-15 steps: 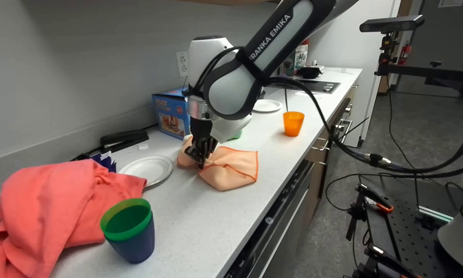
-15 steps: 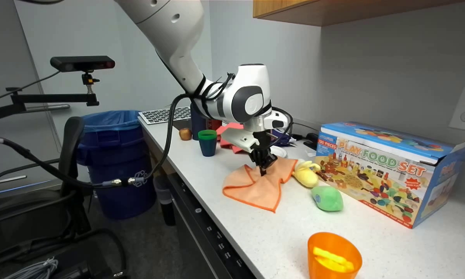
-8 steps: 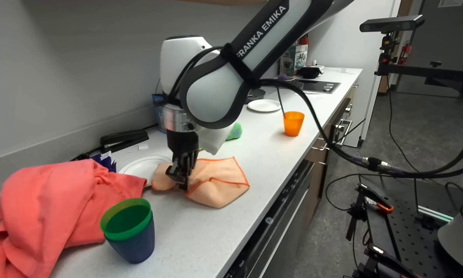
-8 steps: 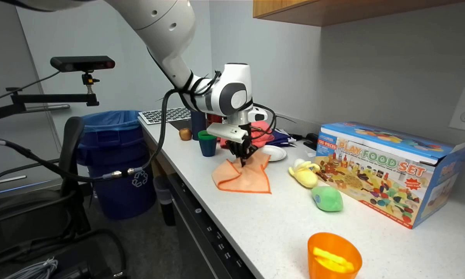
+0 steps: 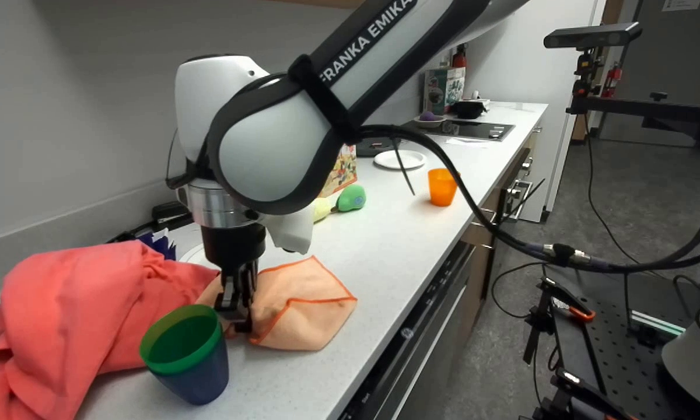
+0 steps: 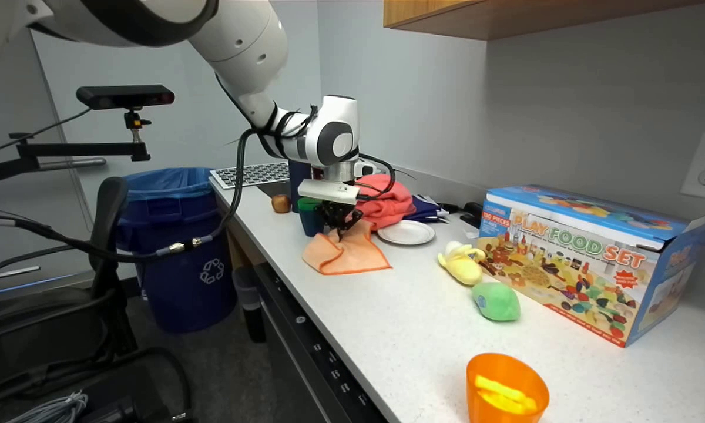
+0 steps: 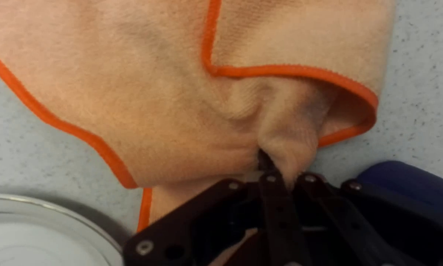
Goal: Wipe the surface using the orange cloth
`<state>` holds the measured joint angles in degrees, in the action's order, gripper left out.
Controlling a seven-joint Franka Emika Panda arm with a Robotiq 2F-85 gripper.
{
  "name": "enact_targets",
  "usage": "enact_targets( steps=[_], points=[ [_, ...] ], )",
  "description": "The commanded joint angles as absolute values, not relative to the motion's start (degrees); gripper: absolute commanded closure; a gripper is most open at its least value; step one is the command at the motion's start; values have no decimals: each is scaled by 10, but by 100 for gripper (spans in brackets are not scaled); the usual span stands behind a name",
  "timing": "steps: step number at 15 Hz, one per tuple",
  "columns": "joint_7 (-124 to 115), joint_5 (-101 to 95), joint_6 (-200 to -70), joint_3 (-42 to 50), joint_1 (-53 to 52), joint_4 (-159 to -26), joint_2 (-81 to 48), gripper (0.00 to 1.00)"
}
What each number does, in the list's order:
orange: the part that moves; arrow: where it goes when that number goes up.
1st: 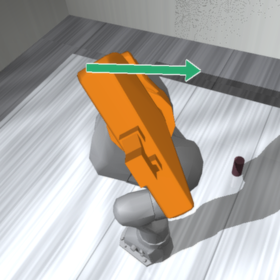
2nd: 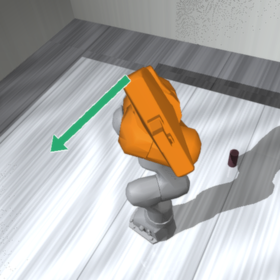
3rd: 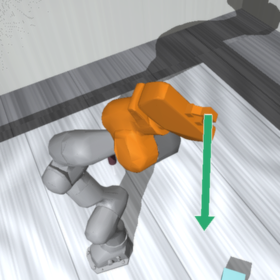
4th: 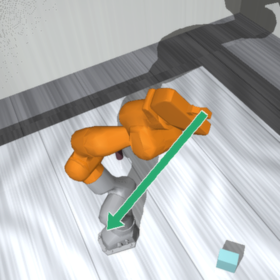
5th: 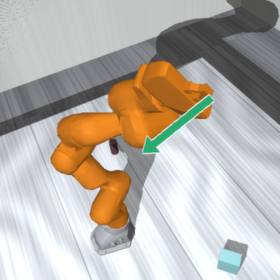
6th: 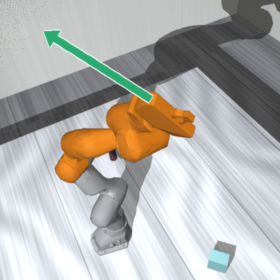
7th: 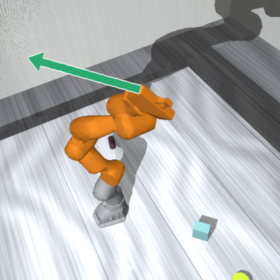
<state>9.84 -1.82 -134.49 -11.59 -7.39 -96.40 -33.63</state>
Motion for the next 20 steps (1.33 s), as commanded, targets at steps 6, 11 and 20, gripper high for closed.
enact_targets(
  steps=[6,11,20],
  points=[
    [214,3,-1222,-123,-62,-949,-332,98],
    [211,-17,-1227,-107,-63,-969,-320,98],
    [153,-17,-1261,-66,-56,-1042,-274,98]
  ],
)
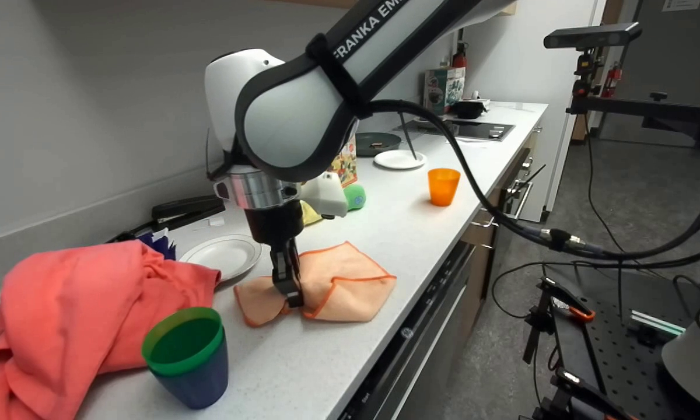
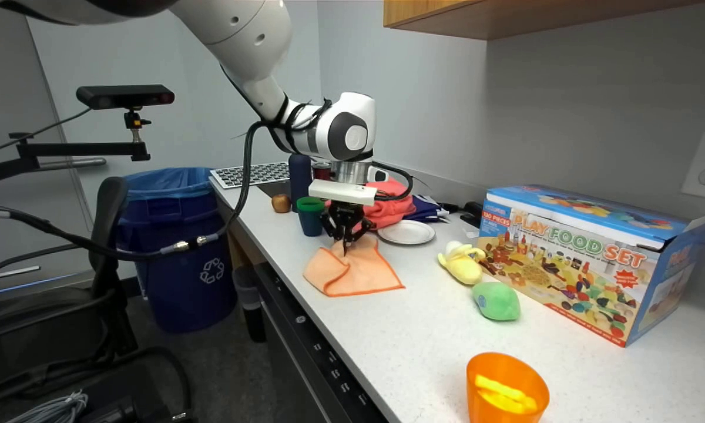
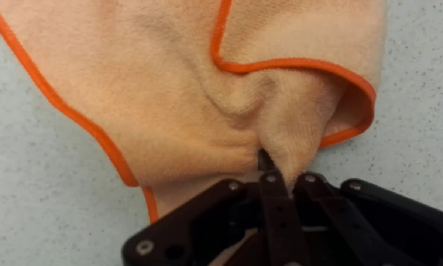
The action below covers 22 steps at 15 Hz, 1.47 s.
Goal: Wipe the surface using the orange cloth
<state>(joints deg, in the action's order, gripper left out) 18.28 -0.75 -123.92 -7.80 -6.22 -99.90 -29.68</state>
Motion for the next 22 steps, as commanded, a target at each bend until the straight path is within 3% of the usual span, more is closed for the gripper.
enact_targets(
  steps=[1,22],
  points=[
    [141,-15,-1267,-62,-54,-1051,-268,98],
    [-234,-81,-1459,85,-41,-1304,-124,98]
  ],
)
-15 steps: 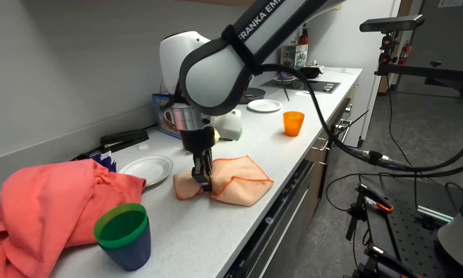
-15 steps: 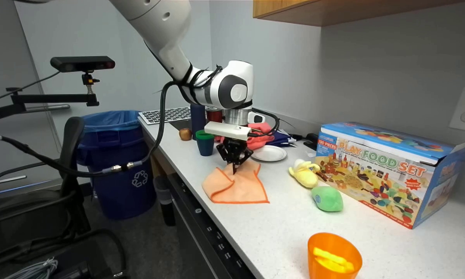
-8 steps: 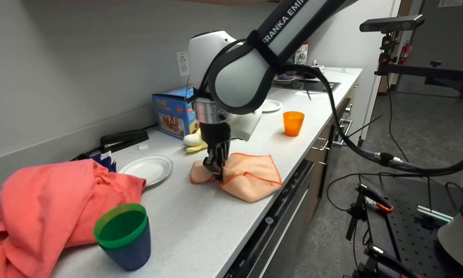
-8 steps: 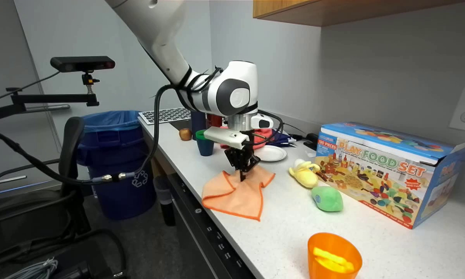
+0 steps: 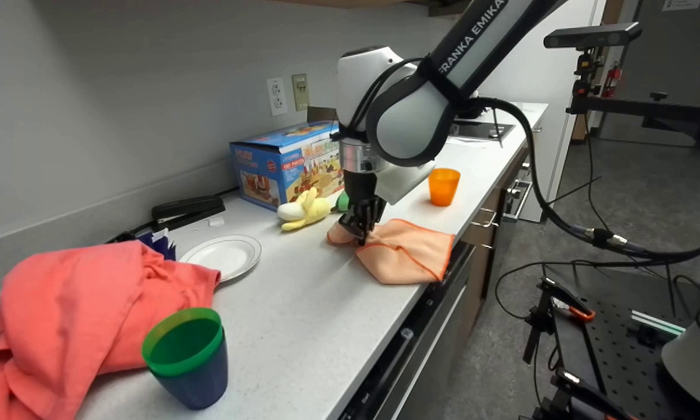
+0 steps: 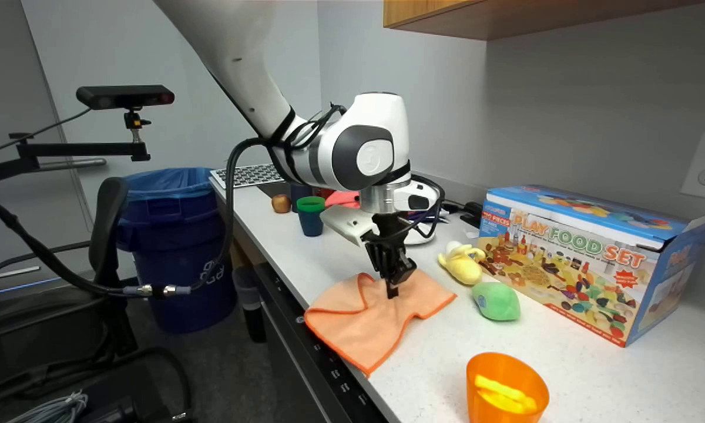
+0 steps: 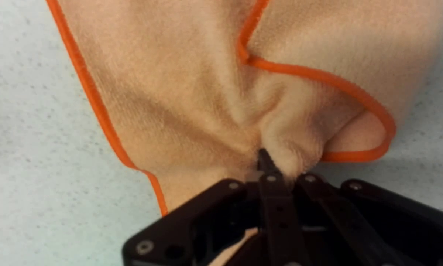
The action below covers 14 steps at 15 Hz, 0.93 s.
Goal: Wipe the surface using the orange cloth
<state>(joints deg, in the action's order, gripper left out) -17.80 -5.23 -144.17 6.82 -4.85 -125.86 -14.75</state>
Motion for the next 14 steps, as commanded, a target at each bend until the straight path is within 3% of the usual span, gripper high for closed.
enact_targets(
  steps=[1,7,14],
  points=[
    [-253,-88,-1460,93,-39,-1312,-117,98],
    [-327,-136,-1459,119,-23,-1313,-101,98],
    [-283,-117,-1456,61,-44,-1195,-170,98]
  ],
)
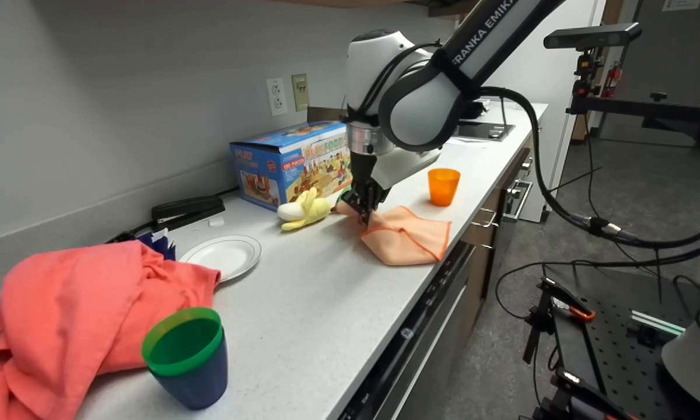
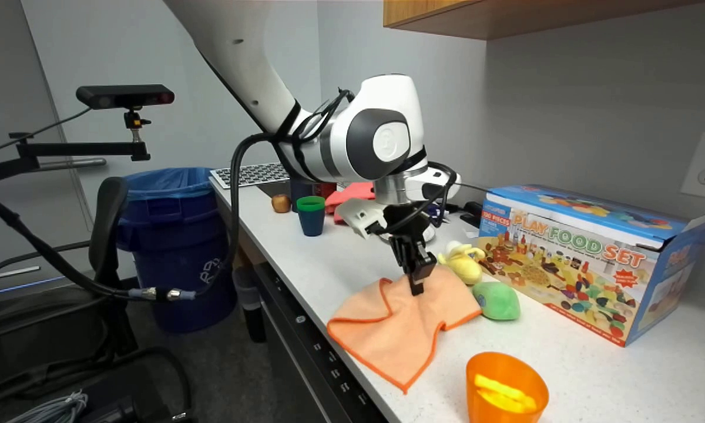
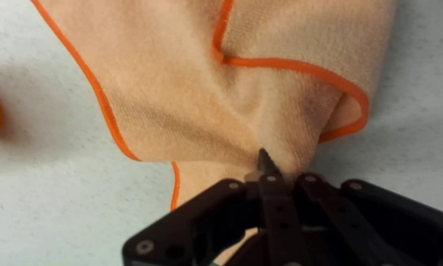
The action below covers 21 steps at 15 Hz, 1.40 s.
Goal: Wipe the surface using the orange cloth
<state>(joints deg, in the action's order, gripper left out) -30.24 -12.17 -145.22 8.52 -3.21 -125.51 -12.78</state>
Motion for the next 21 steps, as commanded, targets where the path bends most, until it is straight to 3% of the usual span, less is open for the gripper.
enact_targets(
  steps=[1,13,21],
  points=[
    [-273,-115,-1453,50,-49,-1175,-182,98],
    [-148,-82,-1420,6,-68,-1054,-294,98],
    [-184,-88,-1401,40,-60,-1140,-247,98]
  ],
)
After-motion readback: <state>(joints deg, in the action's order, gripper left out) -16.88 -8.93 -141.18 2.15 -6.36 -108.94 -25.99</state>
